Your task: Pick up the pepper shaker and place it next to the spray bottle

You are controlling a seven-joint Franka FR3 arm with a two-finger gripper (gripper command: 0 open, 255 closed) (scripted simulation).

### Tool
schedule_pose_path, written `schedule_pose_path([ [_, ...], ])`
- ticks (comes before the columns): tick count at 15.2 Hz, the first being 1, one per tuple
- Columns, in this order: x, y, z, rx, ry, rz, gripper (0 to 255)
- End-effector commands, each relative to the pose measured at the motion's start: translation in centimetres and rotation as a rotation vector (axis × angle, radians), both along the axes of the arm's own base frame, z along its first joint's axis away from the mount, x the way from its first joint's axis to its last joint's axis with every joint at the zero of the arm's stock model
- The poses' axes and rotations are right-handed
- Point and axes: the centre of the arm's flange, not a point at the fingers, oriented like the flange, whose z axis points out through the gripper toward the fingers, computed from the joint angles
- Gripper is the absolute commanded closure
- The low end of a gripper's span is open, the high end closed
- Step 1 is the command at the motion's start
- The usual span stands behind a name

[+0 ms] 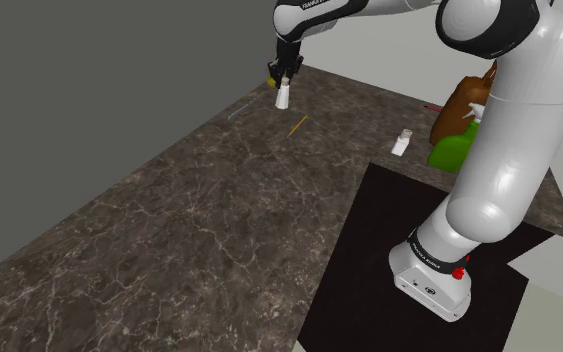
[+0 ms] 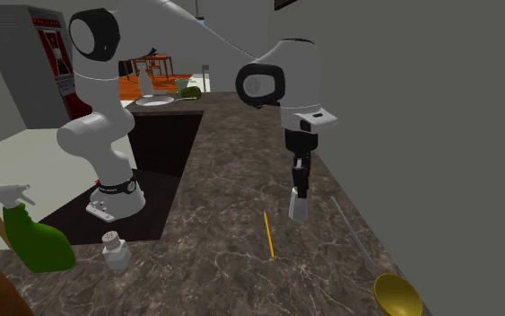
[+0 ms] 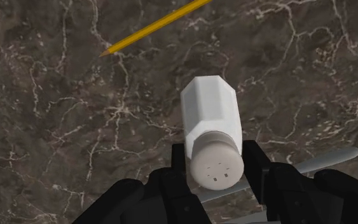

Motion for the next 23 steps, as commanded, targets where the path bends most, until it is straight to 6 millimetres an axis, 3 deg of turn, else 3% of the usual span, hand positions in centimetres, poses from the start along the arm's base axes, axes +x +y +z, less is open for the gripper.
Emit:
schedule_pose_path([
  [1,0.1,0.0,1.1,0.000,0.000,0.000,255],
  [23,0.1,0.0,12.7,0.000,0.000,0.000,255],
])
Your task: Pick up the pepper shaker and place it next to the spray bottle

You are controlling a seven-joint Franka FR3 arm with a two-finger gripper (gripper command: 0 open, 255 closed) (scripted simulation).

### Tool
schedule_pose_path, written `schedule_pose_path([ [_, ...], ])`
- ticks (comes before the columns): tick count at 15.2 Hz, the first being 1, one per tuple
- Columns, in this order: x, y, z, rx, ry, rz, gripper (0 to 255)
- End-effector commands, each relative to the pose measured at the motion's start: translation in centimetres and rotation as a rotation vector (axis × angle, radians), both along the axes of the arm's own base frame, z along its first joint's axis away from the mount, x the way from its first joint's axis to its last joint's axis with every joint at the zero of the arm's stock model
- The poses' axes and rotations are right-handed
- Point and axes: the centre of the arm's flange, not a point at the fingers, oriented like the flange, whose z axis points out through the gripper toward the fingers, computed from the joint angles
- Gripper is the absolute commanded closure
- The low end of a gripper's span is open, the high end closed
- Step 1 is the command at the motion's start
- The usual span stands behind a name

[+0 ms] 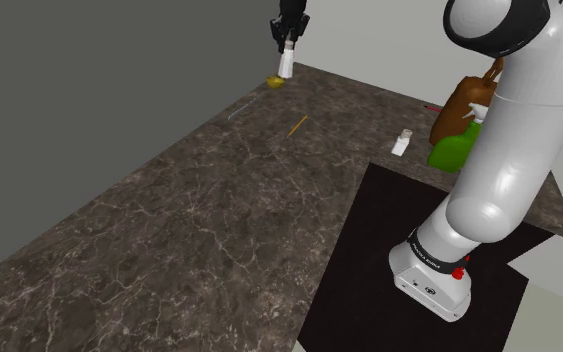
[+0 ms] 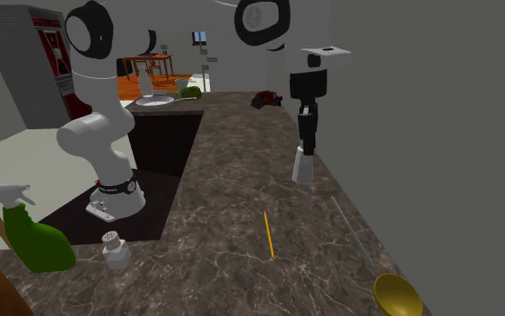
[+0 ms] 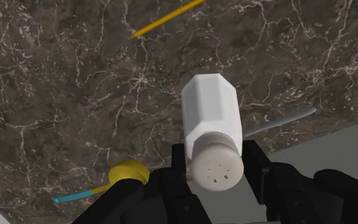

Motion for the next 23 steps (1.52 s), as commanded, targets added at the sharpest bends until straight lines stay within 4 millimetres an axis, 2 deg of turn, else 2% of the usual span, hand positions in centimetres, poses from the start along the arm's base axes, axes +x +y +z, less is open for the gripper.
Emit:
schedule_pose_path([
  [1,-0.1,0.0,1.1,0.000,0.000,0.000,255],
  [23,-0.1,0.0,12.7,0.000,0.000,0.000,255],
])
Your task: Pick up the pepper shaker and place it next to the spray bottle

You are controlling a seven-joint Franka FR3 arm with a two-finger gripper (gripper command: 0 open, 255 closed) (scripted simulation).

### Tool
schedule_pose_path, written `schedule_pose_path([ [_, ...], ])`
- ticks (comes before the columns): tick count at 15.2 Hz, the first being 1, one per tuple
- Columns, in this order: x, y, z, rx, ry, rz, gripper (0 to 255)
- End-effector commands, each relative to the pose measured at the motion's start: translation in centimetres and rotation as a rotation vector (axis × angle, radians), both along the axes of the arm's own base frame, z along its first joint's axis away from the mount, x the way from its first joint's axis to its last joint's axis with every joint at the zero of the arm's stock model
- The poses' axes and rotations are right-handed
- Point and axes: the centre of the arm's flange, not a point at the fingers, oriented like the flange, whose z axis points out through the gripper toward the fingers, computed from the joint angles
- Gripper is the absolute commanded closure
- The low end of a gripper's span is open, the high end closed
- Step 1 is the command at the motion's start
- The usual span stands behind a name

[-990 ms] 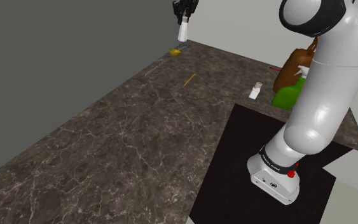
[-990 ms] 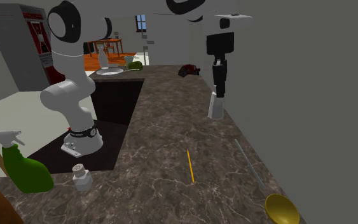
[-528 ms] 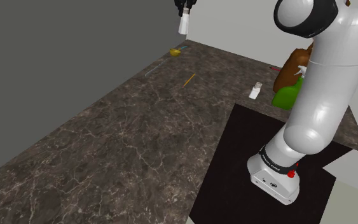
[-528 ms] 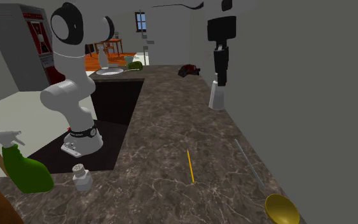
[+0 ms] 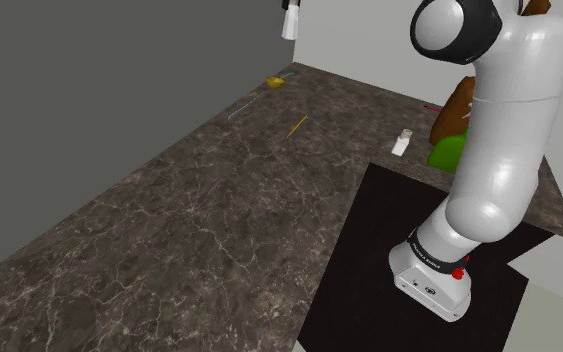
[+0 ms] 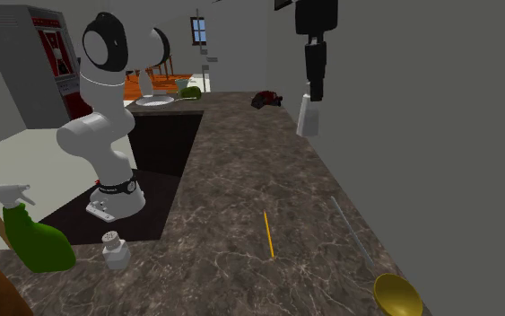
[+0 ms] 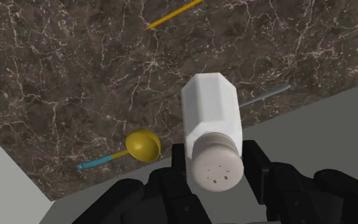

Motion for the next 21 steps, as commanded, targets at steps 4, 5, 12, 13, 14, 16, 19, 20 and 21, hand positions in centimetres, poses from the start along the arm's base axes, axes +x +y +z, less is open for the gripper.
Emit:
schedule_pose_path([
  [4,-3.7,-1.7,1.1,0.000,0.001,0.000,255],
  [5,-4.9,-2.2,1.1,0.000,0.001,0.000,255],
  [12,-13.3,-6.1,1.1,0.000,0.001,0.000,255],
  [13,-14.5,-6.7,1.1,0.000,0.001,0.000,255],
  [14,-15.7,-7.2,1.1,0.000,0.001,0.000,255],
  [16,-18.1,-8.3,1.1,0.000,0.001,0.000,255],
  [19,-21.7,-10.0,1.1,0.000,0.001,0.000,255],
  [20,-22.9,-10.5,1.1,0.000,0.001,0.000,255],
  [21,-24.1,-11.1,1.1,0.000,0.001,0.000,255],
])
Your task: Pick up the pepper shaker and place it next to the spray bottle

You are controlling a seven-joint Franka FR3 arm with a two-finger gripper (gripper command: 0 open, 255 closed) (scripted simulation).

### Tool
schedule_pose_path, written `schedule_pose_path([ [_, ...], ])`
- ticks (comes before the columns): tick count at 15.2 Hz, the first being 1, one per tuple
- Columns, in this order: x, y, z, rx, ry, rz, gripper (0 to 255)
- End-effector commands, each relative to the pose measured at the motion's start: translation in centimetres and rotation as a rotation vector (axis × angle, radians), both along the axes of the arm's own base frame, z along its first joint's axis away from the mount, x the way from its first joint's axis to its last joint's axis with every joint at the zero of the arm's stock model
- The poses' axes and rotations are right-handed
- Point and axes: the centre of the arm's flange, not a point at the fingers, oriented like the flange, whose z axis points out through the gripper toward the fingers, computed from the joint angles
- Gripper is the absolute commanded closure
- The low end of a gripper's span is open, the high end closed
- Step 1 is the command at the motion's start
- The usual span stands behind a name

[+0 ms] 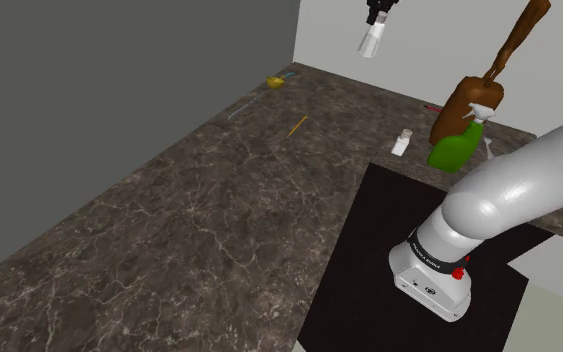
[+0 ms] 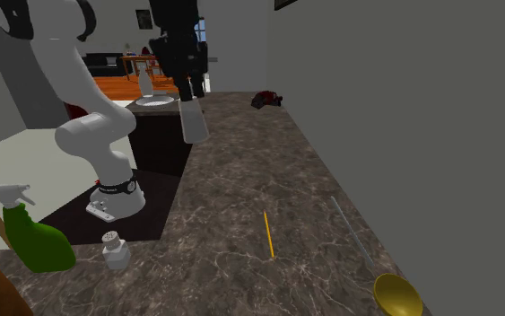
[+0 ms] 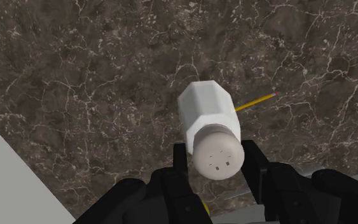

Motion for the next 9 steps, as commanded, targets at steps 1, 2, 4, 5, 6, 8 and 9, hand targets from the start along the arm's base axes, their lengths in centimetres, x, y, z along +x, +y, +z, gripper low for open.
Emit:
schedule_pose_path([
  [1,-2.5,-1.2,0.1,0.001,0.000,0.001,255],
  [2,-3.7,-1.8,0.1,0.001,0.000,0.001,255],
  [4,-6.1,-2.9,0.1,0.001,0.000,0.001,255],
  [5,-7.3,-3.4,0.1,0.001,0.000,0.001,255],
  [6,-8.5,-4.0,0.1,0.001,0.000,0.001,255],
  [8,-10.9,-5.1,0.1,0.001,0.000,0.001,255],
  [9,-12.1,-5.7,0.1,0.001,0.000,0.001,255],
])
